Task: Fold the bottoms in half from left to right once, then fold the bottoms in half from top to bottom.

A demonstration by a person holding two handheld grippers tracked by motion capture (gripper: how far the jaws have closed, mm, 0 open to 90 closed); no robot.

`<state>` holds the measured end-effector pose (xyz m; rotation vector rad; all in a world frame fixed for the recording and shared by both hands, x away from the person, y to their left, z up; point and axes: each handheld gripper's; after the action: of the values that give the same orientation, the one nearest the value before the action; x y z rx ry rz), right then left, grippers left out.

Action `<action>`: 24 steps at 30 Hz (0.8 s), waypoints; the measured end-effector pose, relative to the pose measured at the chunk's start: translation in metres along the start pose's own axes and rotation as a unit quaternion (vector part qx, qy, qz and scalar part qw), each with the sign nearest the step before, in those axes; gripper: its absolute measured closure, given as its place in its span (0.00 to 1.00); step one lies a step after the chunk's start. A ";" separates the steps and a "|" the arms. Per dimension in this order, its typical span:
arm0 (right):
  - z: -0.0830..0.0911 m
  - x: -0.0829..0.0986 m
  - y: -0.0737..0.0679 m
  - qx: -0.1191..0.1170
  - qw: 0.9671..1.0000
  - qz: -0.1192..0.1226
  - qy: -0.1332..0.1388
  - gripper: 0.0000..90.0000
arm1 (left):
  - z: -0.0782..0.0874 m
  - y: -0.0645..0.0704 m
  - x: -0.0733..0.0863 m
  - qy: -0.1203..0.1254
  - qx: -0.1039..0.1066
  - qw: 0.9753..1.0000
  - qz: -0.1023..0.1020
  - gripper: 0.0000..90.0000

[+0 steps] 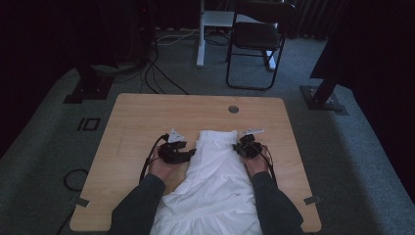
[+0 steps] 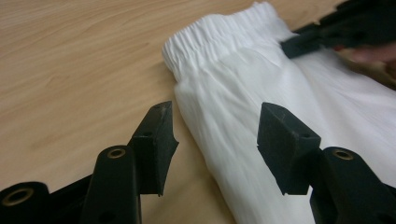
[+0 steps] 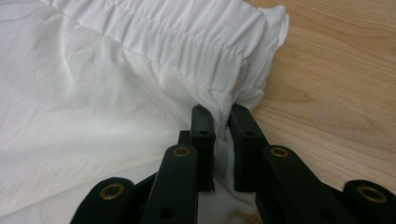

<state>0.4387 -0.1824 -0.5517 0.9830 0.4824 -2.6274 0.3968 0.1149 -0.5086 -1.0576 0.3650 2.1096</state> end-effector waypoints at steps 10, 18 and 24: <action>0.000 0.001 0.002 -0.006 1.000 -0.005 0.002 0.91 | -0.052 0.001 -0.003 -0.041 0.002 0.999 0.017 0.40; 0.000 0.001 0.002 -0.008 1.000 -0.007 0.001 0.91 | -0.069 -0.005 -0.004 -0.038 0.032 0.998 0.047 0.34; 0.000 0.001 0.002 -0.007 1.000 -0.007 0.002 0.91 | -0.077 -0.004 -0.008 -0.034 0.030 0.998 0.049 0.31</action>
<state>0.4388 -0.1845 -0.5526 0.9853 0.5111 -2.6315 0.4467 0.0729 -0.5497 -0.9472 0.4521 2.2026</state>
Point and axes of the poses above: each handheld gripper's, and its own axes: z roughly backward along the jaws, x roughly out of its underside, y roughly to its right, and after that the axes turned 10 degrees about -z, right-handed
